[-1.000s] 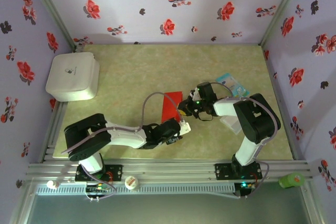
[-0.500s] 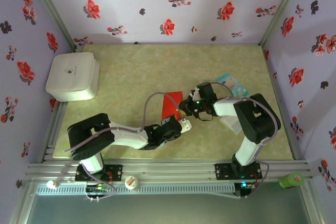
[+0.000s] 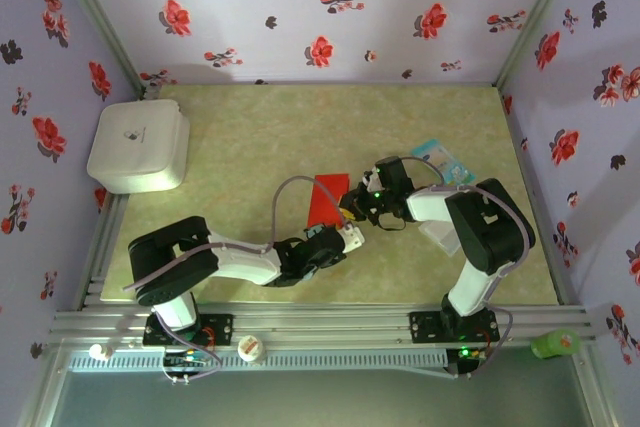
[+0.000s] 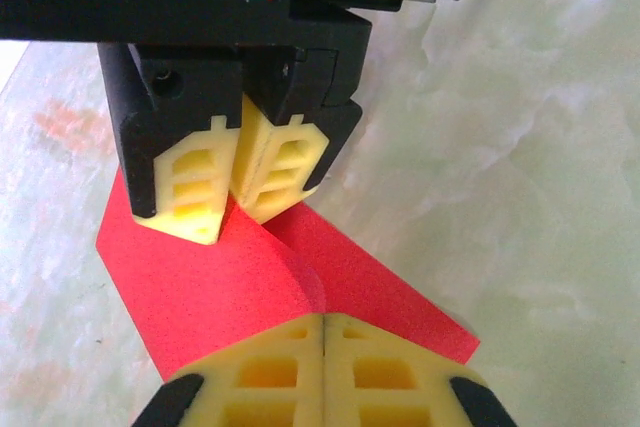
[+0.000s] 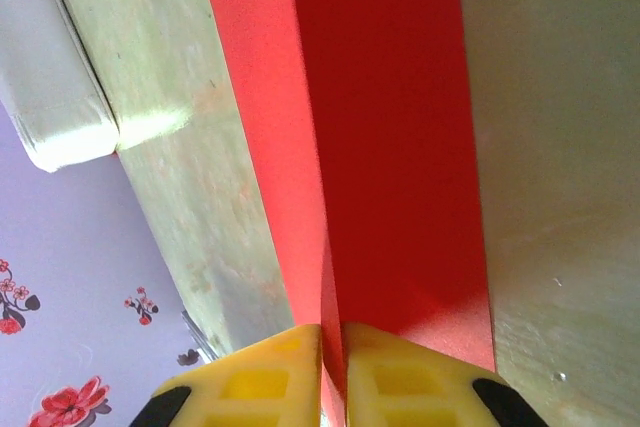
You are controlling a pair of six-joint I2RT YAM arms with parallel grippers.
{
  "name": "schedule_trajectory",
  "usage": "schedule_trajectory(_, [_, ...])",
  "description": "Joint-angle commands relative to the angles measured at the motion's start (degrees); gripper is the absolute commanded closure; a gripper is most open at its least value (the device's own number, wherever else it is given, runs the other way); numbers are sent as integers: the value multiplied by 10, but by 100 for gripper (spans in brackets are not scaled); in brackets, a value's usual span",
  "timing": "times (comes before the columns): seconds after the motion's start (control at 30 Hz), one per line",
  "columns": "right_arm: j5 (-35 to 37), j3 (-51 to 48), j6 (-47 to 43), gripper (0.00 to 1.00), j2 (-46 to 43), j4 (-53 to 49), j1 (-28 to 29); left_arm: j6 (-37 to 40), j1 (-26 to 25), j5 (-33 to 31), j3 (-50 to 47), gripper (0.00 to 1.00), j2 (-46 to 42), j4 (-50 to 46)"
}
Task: Fold a paper plane with a square sheet of paper (pick it up from the middle)
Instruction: Fold the triangle a second time at the center of the table.
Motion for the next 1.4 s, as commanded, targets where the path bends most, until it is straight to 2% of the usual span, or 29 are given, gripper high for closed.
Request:
schedule_trajectory(0.0, [24,0,-6,80,-29,-25,-4,-70,6,4,17,100,-30,-22])
schedule_trajectory(0.03, [32,-1,-11,76,-36,-34,-5,-89,13,24,23,100,-34,-38])
schedule_trajectory(0.1, [53,-2,-25,73,-54,-61,-10,-127,28,57,31,100,-44,-55])
schedule_trajectory(0.2, [93,-1,-55,65,-92,-117,-20,-196,65,141,32,100,-64,-68])
schedule_trajectory(0.37, [176,-9,-93,62,-154,-200,-35,-294,144,291,47,100,-76,-105])
schedule_trajectory(0.53, [212,-42,-91,61,-207,-199,-37,-344,193,405,64,100,-63,-121])
schedule_trajectory(0.7, [182,-66,-77,64,-224,-177,-37,-357,203,435,77,100,-48,-127])
schedule_trajectory(1.03, [97,-100,-40,93,-199,-86,-23,-405,210,447,84,100,-26,-110])
schedule_trajectory(1.2, [85,-94,-26,100,-170,-61,7,-420,211,446,87,100,-18,-105])
schedule_trajectory(1.37, [90,-84,-24,100,-137,-62,34,-428,212,447,90,100,-14,-104])
